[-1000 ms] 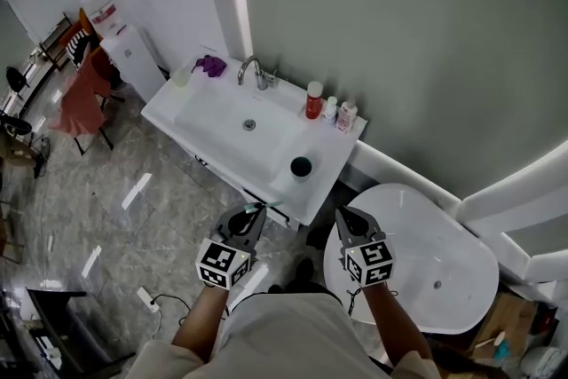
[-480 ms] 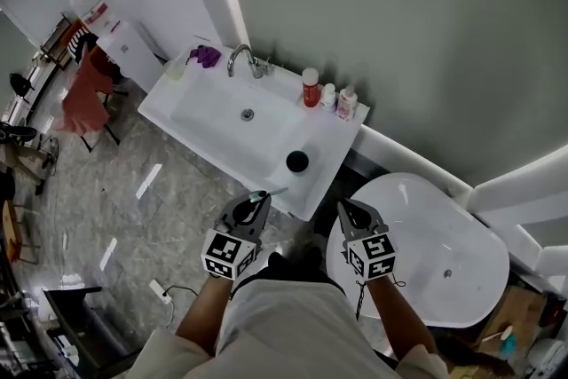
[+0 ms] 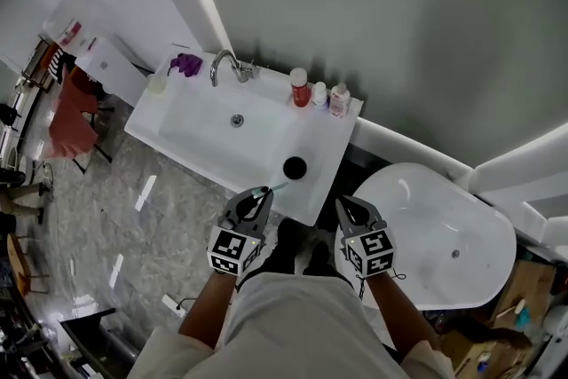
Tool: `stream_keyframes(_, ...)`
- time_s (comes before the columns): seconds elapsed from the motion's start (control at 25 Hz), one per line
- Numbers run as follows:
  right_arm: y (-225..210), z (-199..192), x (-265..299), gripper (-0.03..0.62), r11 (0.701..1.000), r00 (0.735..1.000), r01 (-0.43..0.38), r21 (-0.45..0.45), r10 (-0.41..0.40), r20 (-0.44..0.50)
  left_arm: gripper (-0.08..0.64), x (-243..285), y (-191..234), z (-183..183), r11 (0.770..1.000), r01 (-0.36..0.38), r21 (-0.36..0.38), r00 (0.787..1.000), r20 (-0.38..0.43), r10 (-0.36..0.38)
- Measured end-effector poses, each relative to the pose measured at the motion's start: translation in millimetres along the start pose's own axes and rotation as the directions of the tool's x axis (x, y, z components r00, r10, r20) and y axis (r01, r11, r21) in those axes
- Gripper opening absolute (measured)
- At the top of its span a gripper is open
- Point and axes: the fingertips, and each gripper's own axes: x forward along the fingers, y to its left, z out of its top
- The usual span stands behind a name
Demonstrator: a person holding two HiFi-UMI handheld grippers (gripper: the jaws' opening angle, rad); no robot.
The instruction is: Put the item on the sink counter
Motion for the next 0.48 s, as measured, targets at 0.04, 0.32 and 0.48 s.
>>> stream_keyframes(0.04,-0.4,1.2,3.2,0.011,1.000,1.000,0.012,0.007,-0.012,-0.001,0.029,5.1,3.4,-1.0,1.000,0.016,0.012,1.000,-0.007,-0.016)
stream_keyframes(0.32,-3.9,-1.9,24.7,0.011,0.995,0.995,0.094,0.040,-0.093,-0.034,0.029,48.1,23.8,-16.3,0.990,0.128,0.063,0.991,-0.057,-0.125)
stream_keyframes(0.48,-11.6,-9.1,35.0,0.011,0.988,0.989,0.142,0.066,-0.138,-0.058,0.029,78.1,28.3,-30.4,0.978,0.188,0.095,0.980,-0.076,-0.181)
